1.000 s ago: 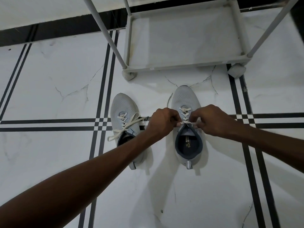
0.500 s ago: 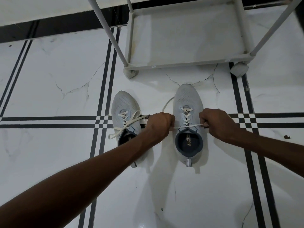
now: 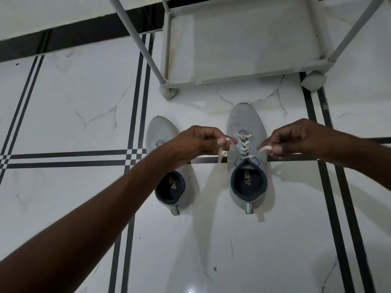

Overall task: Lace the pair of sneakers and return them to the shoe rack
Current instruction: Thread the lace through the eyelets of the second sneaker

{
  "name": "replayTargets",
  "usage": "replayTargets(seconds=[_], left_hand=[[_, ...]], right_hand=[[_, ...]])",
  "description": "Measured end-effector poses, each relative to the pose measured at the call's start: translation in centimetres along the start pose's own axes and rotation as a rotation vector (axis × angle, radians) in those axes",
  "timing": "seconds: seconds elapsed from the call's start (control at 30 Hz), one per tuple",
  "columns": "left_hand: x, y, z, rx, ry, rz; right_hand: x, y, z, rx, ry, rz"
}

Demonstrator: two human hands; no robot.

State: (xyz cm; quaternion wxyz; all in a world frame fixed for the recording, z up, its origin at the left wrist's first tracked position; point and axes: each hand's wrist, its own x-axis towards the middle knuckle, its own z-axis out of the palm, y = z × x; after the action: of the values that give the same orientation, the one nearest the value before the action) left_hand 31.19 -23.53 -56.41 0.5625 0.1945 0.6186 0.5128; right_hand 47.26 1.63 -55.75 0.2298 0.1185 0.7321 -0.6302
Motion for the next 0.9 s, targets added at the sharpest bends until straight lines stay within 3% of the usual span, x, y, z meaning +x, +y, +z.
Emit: replayTargets(seconds=[0.13,0.27,0.37,0.57,0.77,0.9], left_hand=[[1.9,-0.2,2.2,-0.121,0.030,-0.007],[3.9,-1.2,3.5,-0.054,0.306,-0.108],[5.0,-1.6,3.5,0.009,0.331,-0.146],[5.1,-1.4,3.1,-0.075,0.110,-0.160],[5.8,-2.5,2.8,-0.043,0.234,-0.177],[5.5,-2.8,2.7,-0.136,0.185,-0.212]], right_hand=[[0.9,0.4,2.7,0.264,0.108,-0.026],[2.0,0.6,4.6,0.242,0.351,-0.049],[3.0,0.6,5.4,0.128,0.496,-0.075],[3.3,1.4,6.1,-0.189,0.432,-0.122],[3.7,1.1,6.6,-0.214,0.358,-0.101],[3.9,0.6,6.3,-0.145,0.354,-0.078]])
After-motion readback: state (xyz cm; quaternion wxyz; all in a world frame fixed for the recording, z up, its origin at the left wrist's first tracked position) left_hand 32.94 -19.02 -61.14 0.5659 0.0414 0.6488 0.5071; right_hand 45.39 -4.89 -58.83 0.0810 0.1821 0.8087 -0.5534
